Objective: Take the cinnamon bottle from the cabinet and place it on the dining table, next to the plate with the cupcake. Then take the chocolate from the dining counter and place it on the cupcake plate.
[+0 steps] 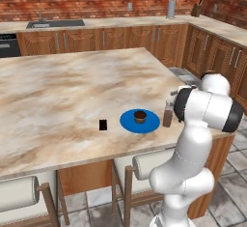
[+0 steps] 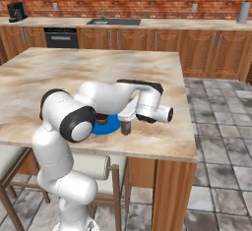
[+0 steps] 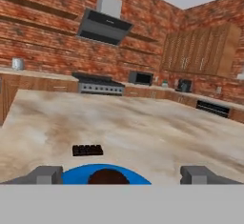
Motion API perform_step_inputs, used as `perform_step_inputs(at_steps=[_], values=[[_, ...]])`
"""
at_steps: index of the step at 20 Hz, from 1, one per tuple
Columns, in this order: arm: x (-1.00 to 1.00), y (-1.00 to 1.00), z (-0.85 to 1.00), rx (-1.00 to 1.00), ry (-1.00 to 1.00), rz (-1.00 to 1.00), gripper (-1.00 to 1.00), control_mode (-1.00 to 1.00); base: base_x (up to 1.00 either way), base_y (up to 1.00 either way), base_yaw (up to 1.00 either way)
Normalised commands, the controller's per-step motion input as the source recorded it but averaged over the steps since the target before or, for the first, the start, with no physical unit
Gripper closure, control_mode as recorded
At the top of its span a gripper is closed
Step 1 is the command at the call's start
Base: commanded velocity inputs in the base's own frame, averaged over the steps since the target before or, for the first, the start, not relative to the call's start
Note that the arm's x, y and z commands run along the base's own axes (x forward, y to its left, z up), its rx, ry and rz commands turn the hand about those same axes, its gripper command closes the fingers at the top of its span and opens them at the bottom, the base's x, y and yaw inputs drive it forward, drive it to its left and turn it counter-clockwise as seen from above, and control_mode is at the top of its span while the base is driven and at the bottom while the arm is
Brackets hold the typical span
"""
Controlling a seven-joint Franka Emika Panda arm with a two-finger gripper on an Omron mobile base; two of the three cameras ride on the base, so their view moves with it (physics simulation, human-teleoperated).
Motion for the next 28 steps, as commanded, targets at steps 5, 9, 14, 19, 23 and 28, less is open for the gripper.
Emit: perform_step_inputs(at_steps=[5,9,14,19,23,28], values=[[-0.18,0.58,1.0,-0.15,0.0,0.0,-1.0,-1.0,0.0,0.0,0.0],[-0.35,1.0,1.0,-0.32,0.0,0.12,-1.0,-1.0,0.0,0.0,0.0],[-0.27,1.0,0.79,-0.47,0.0,0.29,-1.0,-1.0,0.0,0.0,0.0],[-0.17,1.0,0.12,-0.55,0.0,0.42,-1.0,-1.0,0.0,0.0,0.0],[-0.03,0.76,-0.27,-0.48,0.02,0.53,-1.0,-1.0,0.0,0.0,0.0],[0.0,0.29,-0.52,-0.36,0.07,0.66,-1.0,-1.0,0.0,0.0,0.0]])
